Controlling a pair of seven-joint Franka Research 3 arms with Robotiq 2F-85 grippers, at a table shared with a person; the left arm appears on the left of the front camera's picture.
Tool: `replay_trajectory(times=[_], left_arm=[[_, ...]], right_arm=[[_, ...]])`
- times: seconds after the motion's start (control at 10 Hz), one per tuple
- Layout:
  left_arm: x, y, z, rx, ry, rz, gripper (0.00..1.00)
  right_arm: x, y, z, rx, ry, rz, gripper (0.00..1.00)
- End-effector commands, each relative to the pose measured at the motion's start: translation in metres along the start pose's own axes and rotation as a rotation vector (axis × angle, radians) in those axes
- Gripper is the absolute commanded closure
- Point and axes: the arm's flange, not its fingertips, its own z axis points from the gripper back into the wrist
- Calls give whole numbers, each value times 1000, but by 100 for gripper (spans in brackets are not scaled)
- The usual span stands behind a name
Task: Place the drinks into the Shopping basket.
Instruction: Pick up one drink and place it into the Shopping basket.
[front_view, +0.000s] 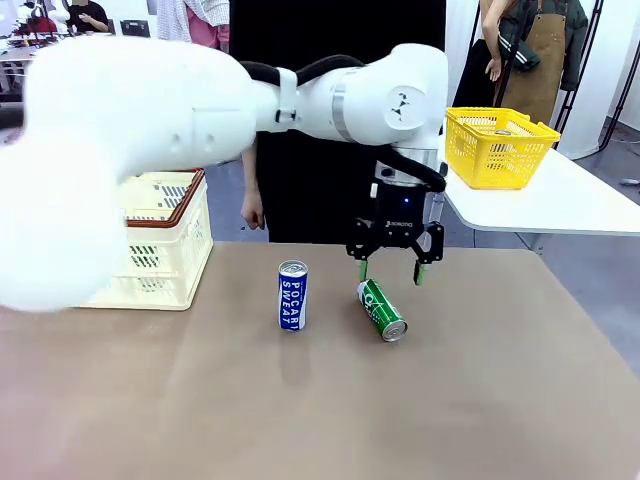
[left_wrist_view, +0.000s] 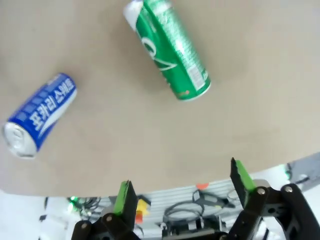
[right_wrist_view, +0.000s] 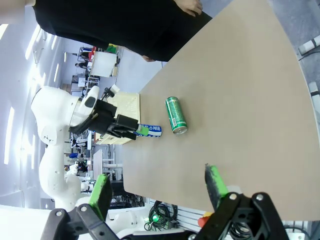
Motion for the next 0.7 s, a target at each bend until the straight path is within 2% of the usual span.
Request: replay_trajectory(times=[0.0,0.2,0.3,0.4,0.6], left_arm=[[31,-18,20,-25,1,109,0],[32,-13,7,-56,-24,168,0],[33,-10,7,-114,-26,213,0],[27,-2,-2,-47,-26,94,0],[33,-3,-3,-77,-35,130,0]], right_arm=[[2,1,1,22,-7,22,0],[2,1,1,22,-7,22,0],[2,1,1,22,-7,22,0],[2,1,1,22,-7,22,0],[2,1,1,22,-7,22,0]])
